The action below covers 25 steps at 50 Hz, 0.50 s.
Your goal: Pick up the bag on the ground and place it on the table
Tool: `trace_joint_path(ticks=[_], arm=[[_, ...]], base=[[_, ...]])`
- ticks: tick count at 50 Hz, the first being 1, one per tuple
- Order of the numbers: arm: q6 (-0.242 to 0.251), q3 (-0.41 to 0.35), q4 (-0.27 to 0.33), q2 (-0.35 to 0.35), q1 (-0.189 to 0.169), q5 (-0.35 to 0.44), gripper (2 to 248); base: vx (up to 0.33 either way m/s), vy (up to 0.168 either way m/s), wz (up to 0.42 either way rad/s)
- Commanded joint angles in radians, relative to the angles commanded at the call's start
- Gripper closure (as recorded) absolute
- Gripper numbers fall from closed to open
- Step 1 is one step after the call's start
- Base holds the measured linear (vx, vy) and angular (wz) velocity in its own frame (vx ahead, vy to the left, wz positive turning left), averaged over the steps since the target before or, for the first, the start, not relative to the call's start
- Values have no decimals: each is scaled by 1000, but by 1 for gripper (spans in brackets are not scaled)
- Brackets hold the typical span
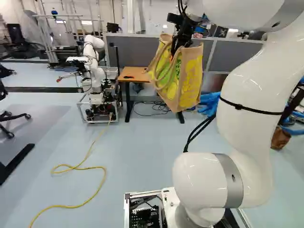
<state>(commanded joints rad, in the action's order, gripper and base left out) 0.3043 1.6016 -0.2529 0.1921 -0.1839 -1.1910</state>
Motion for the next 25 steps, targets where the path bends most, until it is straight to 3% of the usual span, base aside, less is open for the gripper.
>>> trace_joint_path(ticks=[9, 25], arm=[[0, 0, 0, 0, 0, 0, 229], [0, 0, 0, 0, 0, 0, 229]], base=[[98, 91, 340], [111, 5, 14]])
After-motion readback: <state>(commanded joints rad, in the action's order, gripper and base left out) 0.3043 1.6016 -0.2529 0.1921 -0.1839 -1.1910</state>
